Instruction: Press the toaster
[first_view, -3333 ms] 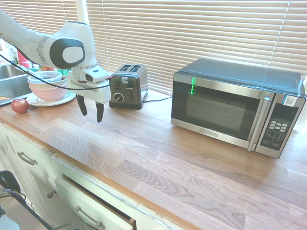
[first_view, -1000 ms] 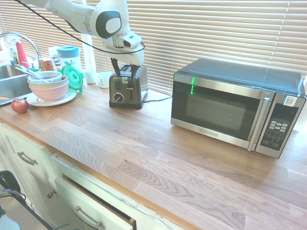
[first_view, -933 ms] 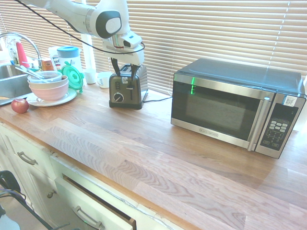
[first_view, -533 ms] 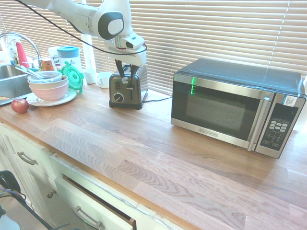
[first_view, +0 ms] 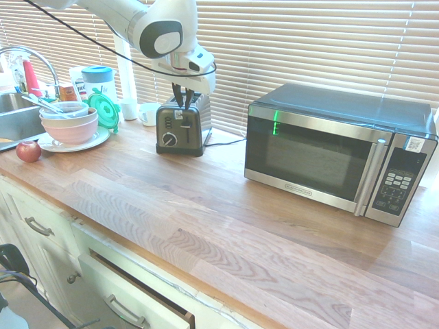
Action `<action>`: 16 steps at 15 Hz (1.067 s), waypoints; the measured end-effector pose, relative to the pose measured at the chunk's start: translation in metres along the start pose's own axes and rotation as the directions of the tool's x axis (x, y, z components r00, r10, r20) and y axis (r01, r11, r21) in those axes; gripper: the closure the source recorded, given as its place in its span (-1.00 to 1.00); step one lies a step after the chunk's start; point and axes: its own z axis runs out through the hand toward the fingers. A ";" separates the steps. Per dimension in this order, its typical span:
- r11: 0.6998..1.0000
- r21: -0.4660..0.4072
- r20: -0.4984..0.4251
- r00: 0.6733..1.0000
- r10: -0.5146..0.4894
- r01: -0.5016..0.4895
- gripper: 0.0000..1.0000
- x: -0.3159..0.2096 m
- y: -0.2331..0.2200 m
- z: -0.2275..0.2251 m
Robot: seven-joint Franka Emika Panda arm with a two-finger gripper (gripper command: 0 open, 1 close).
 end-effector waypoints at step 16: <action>0.999 -0.050 0.068 0.998 -0.003 0.006 1.00 0.005 0.008 0.065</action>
